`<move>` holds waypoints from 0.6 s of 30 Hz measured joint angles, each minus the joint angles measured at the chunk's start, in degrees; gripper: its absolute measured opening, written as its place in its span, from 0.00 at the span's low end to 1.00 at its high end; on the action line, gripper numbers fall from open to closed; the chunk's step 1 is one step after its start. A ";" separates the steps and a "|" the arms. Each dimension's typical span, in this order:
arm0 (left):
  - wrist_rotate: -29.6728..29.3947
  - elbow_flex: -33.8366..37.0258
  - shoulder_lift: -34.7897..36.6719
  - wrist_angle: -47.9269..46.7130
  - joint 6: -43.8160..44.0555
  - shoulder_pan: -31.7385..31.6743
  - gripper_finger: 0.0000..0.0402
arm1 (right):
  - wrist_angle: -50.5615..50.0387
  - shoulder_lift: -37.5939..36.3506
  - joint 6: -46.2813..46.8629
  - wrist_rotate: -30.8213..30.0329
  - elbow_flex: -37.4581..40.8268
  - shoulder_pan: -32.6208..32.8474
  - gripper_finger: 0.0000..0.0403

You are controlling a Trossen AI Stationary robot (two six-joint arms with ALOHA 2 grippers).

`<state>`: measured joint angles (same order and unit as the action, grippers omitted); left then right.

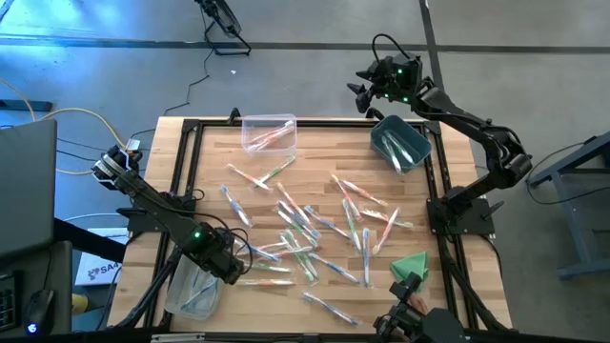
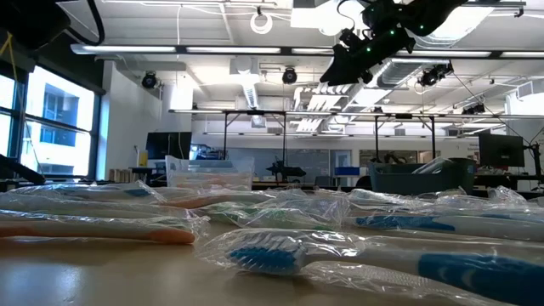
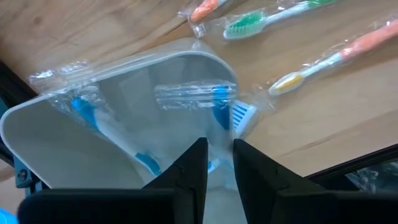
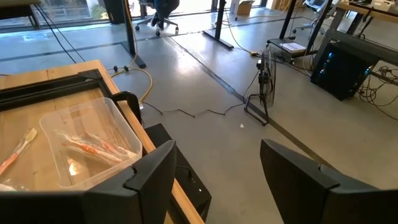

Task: Pick & Place Toothbrushes
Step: Put the blue toothbrush into the gray bin, then put the orange toothbrush into the transparent bin

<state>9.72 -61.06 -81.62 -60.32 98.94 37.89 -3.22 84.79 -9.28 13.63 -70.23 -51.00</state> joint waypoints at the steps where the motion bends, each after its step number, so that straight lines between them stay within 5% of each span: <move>1: 0.03 0.00 0.00 0.17 -0.14 0.01 0.18 | 0.00 0.00 -0.02 0.00 0.00 0.00 0.56; 18: -2.51 -6.97 0.52 -4.98 -2.75 -0.04 0.18 | 0.48 0.00 -0.24 0.02 0.00 0.00 0.56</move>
<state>7.20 -68.03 -81.10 -65.30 96.19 37.85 -2.74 84.79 -9.53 13.65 -70.23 -51.00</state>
